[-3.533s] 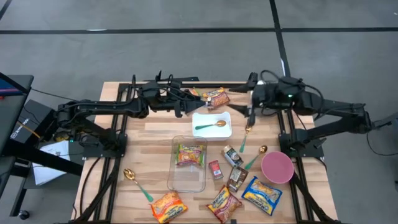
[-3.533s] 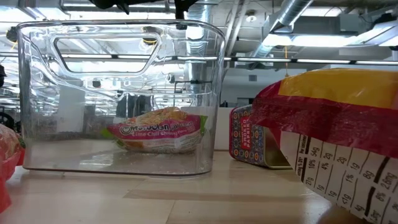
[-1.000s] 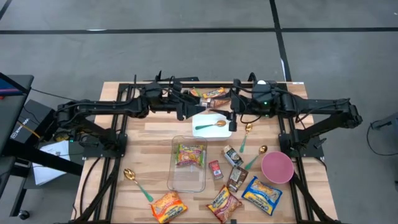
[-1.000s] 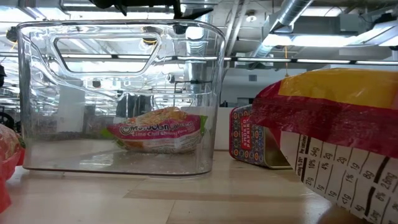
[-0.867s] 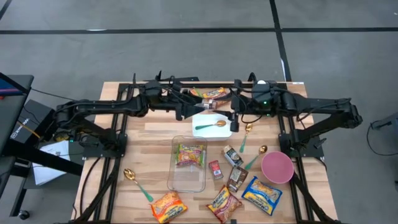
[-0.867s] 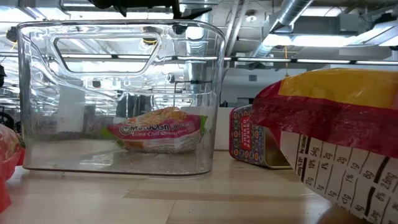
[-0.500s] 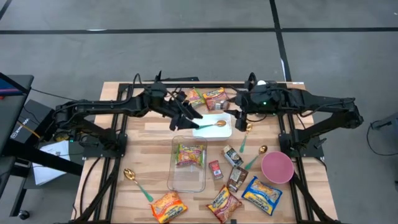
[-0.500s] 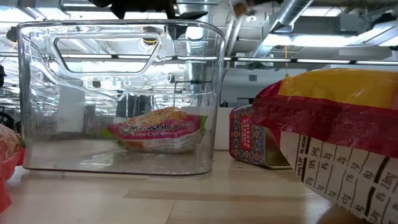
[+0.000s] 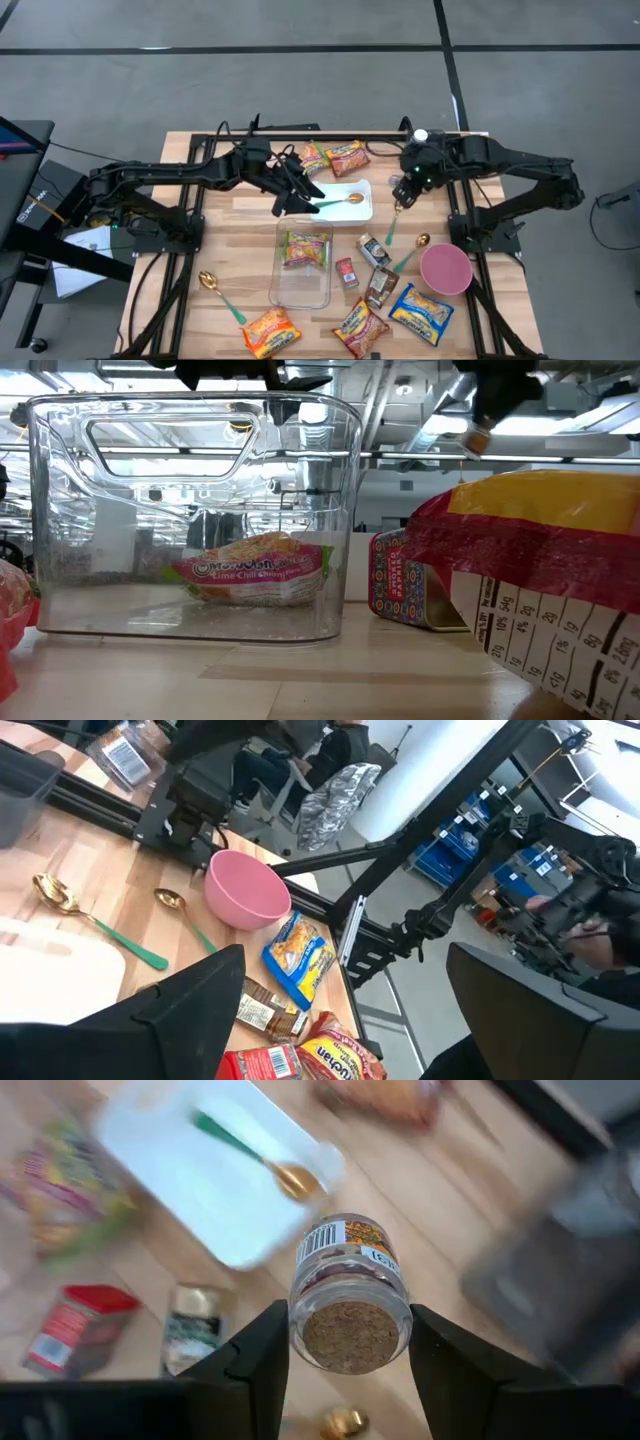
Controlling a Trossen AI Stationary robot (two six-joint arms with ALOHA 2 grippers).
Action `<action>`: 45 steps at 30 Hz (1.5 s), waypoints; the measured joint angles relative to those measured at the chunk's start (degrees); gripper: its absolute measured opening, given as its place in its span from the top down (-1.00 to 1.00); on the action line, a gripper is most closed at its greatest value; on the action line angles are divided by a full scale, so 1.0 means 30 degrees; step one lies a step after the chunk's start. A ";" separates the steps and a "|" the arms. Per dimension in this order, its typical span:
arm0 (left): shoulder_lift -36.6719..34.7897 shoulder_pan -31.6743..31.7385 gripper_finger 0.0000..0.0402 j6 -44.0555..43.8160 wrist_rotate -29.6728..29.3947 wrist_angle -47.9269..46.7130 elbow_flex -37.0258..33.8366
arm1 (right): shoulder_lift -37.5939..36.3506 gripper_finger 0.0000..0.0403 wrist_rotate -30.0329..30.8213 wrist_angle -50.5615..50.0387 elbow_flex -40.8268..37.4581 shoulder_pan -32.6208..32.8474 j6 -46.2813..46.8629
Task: Pick & Place Food Item
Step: Put the brown spice bottle into the black bin
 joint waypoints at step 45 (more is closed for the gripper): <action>0.0000 0.0000 -0.63 0.0085 -0.0995 -0.0022 -0.0007 | 0.0386 0.17 -0.3736 0.6936 -0.9898 -1.7044 0.3316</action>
